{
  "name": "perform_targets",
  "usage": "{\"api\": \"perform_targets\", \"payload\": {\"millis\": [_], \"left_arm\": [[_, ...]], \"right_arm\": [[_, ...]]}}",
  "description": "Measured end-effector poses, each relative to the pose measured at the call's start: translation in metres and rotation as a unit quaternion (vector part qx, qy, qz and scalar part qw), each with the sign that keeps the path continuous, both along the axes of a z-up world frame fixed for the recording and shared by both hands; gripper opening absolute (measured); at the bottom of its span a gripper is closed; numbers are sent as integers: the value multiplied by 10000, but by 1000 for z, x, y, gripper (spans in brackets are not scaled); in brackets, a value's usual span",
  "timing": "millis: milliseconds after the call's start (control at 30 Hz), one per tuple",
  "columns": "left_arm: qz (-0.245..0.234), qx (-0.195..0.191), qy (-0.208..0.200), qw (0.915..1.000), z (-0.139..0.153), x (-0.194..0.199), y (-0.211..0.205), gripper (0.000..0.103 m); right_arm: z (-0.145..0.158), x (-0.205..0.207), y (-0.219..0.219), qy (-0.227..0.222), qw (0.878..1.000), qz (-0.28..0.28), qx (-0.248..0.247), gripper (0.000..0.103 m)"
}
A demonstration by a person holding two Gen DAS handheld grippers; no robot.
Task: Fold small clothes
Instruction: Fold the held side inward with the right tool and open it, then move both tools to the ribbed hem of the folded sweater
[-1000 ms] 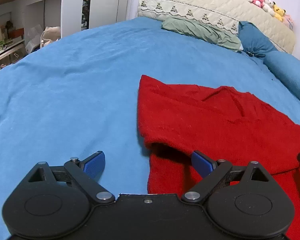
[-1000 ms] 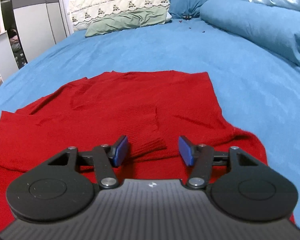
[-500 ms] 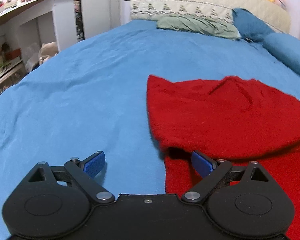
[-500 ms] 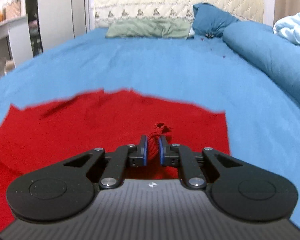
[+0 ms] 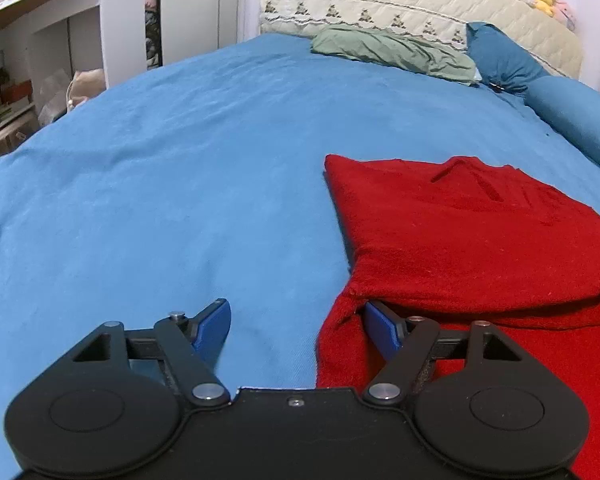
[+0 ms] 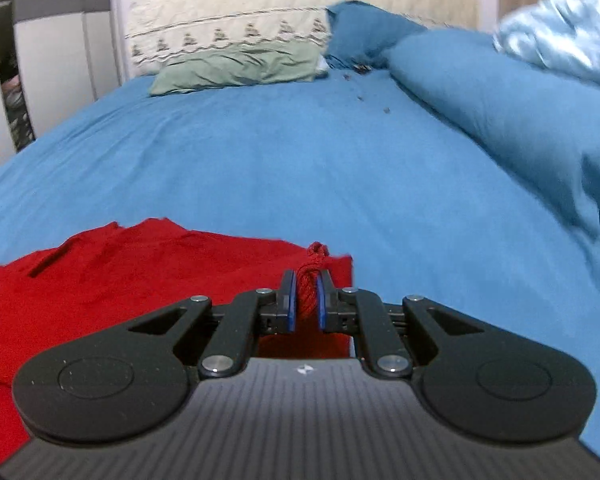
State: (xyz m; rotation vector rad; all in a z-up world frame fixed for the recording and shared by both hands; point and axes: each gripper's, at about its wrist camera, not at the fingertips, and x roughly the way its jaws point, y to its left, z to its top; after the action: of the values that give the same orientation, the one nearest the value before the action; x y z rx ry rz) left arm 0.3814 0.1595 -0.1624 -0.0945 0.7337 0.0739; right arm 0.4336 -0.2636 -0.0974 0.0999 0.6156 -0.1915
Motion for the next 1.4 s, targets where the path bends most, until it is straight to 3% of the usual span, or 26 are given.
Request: {"api": "perform_targets", "payload": {"millis": [133, 200, 233, 267, 400, 500, 600, 667, 800, 933, 1100, 1133, 1200, 1267, 1400], "left_arm": [[-90, 168, -41, 9998, 12, -5, -10, 75], [-224, 236, -297, 9990, 25, -10, -16, 78], [-314, 282, -443, 9981, 32, -13, -21, 79], [-422, 288, -552, 9972, 38, -15, -26, 82], [-1015, -109, -514, 9934, 37, -7, -46, 83], [-1318, -54, -386, 9905, 23, 6, -63, 83], [-1293, 100, -60, 9915, 7, 20, -70, 85], [-1291, 67, -97, 9916, 4, 21, -69, 86], [-1264, 155, 65, 9918, 11, 23, -73, 86], [-1185, 213, 41, 9927, 34, 12, -80, 86], [-1254, 159, -21, 9920, 88, -28, -78, 87], [-1271, 179, -12, 9917, 99, -38, -77, 88], [-1281, 136, 14, 9917, 121, -64, -74, 101], [-1278, 26, 76, 9918, 138, -91, -69, 103], [-1260, -241, 445, 9907, 143, -137, -59, 103]], "right_arm": [[-30, -3, 1, 468, 9988, 122, -121, 29], [-36, -14, -1, 461, 9988, 31, -151, 46], [-38, -19, 0, 428, 9989, -11, -167, 64], [-38, -26, 1, 369, 9991, -21, -198, 74], [-41, -39, 17, 218, 9975, 407, -539, 75], [-45, -33, 23, 69, 9970, 646, -426, 76], [-53, -25, 23, -22, 9972, 675, -329, 80], [-60, -19, 18, 54, 9979, 603, -226, 87], [-67, -18, -4, 122, 9987, 345, 350, 91], [-44, -42, -15, -96, 9979, 282, 575, 91], [20, -95, -20, -313, 9969, 640, 321, 91], [37, -110, -22, -350, 9963, 719, 313, 91], [67, -137, -26, -341, 9944, 901, 424, 95], [95, -169, -32, -317, 9929, 1022, 516, 103], [120, -232, -41, -116, 9903, 1206, 681, 103]]}}
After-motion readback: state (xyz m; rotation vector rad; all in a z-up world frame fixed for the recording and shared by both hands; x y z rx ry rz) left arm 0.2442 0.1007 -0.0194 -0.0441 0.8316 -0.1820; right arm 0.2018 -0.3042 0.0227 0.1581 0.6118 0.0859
